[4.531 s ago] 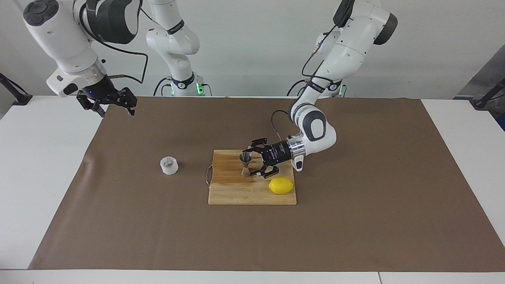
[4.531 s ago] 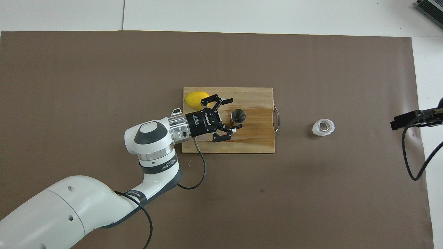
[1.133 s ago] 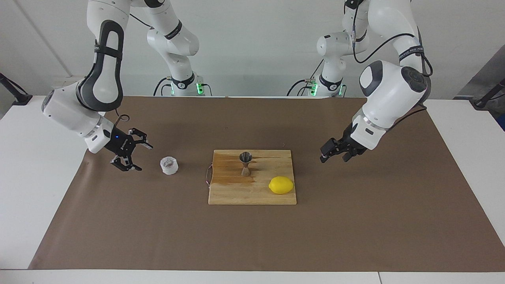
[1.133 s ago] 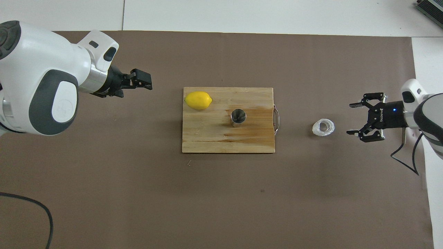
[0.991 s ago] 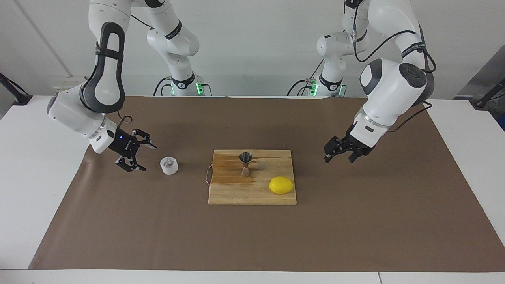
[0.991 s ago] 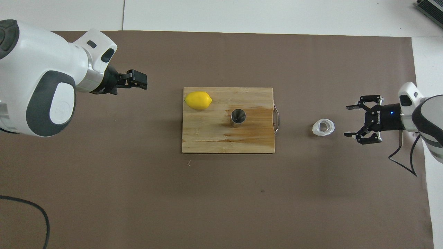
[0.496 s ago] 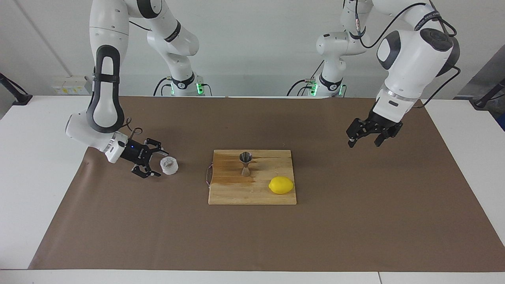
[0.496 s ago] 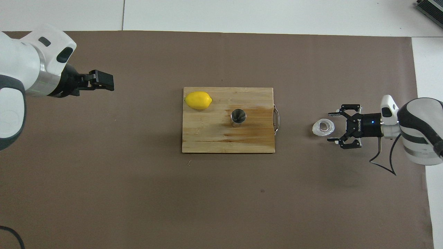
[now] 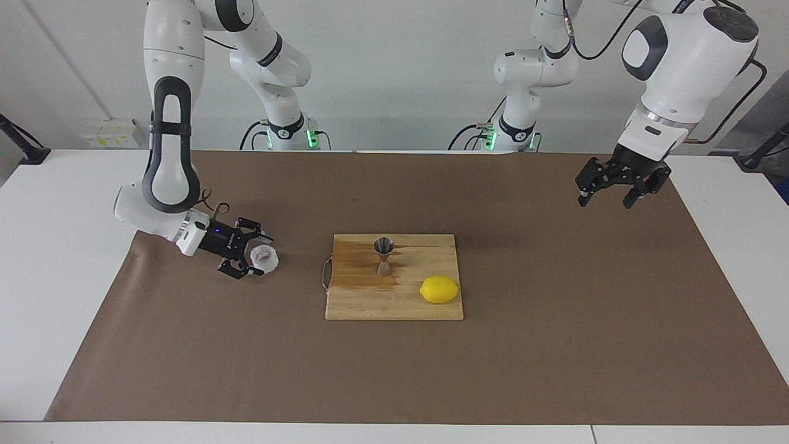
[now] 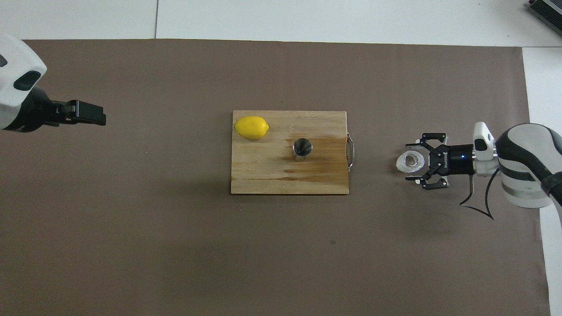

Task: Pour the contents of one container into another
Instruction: 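Close the right gripper around the small white cup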

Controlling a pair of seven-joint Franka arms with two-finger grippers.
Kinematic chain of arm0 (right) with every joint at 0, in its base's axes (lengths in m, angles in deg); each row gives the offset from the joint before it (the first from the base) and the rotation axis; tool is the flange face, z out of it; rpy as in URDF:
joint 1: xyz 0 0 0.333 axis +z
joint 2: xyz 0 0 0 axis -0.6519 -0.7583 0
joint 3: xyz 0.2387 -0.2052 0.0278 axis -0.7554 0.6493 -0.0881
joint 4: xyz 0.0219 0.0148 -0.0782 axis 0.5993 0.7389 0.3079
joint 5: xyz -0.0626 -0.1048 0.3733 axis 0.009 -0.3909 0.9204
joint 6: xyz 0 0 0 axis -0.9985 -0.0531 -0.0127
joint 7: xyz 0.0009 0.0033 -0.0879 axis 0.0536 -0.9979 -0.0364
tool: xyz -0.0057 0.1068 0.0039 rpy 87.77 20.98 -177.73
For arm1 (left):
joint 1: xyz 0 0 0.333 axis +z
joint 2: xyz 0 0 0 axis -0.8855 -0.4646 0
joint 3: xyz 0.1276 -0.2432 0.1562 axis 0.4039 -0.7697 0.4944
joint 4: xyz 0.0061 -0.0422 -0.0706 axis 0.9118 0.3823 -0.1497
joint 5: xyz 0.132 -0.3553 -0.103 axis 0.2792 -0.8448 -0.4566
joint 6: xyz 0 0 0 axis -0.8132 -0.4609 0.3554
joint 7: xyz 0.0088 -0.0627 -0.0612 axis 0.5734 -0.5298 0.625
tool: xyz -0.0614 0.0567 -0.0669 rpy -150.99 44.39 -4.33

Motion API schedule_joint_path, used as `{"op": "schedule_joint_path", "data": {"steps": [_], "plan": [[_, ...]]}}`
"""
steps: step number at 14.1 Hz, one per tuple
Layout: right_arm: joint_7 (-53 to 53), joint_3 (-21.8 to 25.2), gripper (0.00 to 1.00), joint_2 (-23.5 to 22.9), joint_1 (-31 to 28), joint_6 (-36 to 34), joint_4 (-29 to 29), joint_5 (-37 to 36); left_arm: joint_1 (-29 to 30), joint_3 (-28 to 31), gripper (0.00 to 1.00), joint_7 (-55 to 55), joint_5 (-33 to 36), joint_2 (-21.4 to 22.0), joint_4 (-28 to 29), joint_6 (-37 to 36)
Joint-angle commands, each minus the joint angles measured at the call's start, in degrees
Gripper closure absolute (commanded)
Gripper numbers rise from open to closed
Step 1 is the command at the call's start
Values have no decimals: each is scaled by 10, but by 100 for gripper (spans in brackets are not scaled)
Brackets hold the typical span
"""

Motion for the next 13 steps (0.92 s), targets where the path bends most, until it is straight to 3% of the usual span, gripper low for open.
{"op": "schedule_joint_path", "data": {"steps": [1, 5, 7, 9, 12, 13], "plan": [[18, -2, 0, -6, -3, 0, 0, 18, -8, 5, 0, 16, 11, 9, 10, -9], [18, -1, 0, -7, 4, 6, -1, 11, 1, 6, 0, 13, 12, 9, 0, -39], [36, -1, 8, -7, -2, 16, -1, 2, 3, 7, 0, 8, 18, 9, -8, -76], [50, -1, 9, -8, -2, 35, 0, 2, 9, 6, 0, -9, 36, 8, -28, -112], [53, -1, 31, -8, 3, 38, 0, 3, 9, 3, 0, -11, 59, 5, -58, -146], [53, -1, 33, -9, 4, 40, 0, 3, 8, 2, 0, -10, 59, 7, -56, -145]]}}
